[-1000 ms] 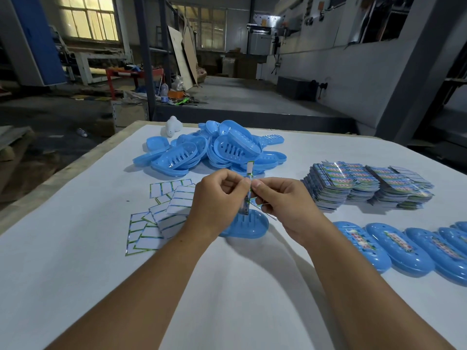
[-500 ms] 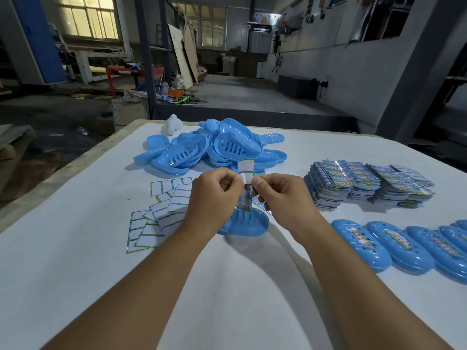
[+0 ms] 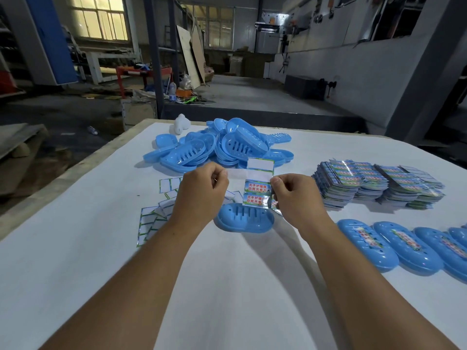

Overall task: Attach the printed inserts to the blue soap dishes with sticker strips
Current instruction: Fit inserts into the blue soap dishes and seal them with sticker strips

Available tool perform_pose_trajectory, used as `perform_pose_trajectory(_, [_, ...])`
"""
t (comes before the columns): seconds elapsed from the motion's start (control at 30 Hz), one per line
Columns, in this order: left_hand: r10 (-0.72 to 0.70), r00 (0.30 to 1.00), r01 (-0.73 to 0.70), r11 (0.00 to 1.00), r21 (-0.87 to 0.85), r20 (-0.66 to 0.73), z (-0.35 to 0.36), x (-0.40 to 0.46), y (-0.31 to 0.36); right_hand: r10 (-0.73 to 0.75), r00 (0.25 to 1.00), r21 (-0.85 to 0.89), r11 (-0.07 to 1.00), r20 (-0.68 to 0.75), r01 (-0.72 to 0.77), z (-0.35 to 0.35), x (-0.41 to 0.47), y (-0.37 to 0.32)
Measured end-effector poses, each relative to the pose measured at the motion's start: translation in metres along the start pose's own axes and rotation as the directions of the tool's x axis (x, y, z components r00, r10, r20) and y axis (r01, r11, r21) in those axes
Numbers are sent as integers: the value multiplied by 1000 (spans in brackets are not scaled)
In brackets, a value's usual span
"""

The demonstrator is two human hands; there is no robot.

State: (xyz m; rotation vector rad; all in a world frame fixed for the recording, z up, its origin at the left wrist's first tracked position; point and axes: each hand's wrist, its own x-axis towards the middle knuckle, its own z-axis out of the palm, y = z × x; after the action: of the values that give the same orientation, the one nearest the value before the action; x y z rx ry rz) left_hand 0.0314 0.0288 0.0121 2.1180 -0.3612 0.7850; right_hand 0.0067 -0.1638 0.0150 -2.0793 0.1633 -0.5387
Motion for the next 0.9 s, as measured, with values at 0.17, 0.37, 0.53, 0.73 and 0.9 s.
perform_pose_trajectory(0.17, [38,994,-22,988,155,-102,-16,3,-6,20,1000,-38,999,-8,-20,3,-2,0])
perform_pose_trajectory(0.37, [92,964,-42,979,200,-248,-28,4,-11,41,986,99,993,159,-57,17,-18,-16])
perform_pose_trajectory(0.53, [157,961,-103,968,229,-230,-29,6,-8,-63,962,52,997,264,52,41,-35,-38])
perform_pose_trajectory(0.73, [220,963,-181,956,229,-159,-27,3,-8,-20,963,54,999,270,5,35,-36,-41])
perform_pose_trajectory(0.9, [288,953,-257,934,247,-97,-27,2,-4,268,923,443,817,277,-370,8,-20,-39])
